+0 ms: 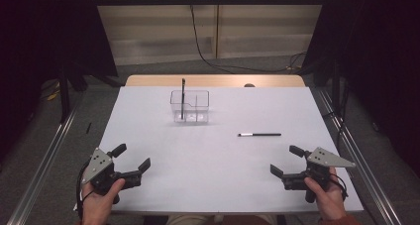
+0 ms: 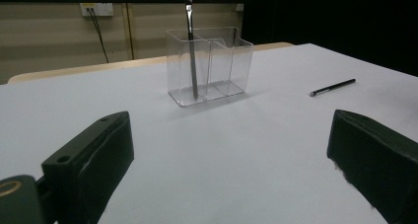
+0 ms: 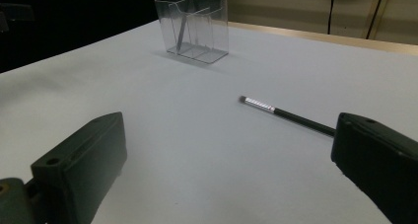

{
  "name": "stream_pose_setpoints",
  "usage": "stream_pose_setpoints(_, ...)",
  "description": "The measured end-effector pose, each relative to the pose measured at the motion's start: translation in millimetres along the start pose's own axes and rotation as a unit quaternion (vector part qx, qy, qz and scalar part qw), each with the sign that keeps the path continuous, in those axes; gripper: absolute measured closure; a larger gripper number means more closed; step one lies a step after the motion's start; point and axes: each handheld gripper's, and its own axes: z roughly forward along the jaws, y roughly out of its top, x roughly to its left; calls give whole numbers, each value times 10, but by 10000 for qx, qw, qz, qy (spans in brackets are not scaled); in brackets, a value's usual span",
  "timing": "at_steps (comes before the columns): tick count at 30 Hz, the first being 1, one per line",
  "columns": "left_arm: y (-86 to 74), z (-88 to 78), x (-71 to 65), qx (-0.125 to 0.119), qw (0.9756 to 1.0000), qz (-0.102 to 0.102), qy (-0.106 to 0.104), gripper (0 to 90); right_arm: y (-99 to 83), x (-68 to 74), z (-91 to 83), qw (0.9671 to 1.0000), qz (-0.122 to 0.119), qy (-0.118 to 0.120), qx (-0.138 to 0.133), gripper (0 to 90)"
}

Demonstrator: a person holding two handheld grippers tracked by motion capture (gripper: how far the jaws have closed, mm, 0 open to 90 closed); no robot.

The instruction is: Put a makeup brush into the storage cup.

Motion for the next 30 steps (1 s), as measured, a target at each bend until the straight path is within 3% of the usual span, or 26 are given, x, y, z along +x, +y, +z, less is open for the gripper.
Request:
stream_pose_setpoints(5, 1, -31, -1, -40, 10000, 19, 32, 38, -2, -2, -11, 10000, -13, -6, -6, 0)
stream_pose_setpoints(10, -11, -25, 16, -39, 9999, -91, 54, 38, 0, -12, -11, 10000, -10, 4, -11, 0)
stream_pose_setpoints(30, -12, -57, -4, -26, 10000, -48, 25, 36, 77, -128, 46, 9999, 81, -7, -67, 0)
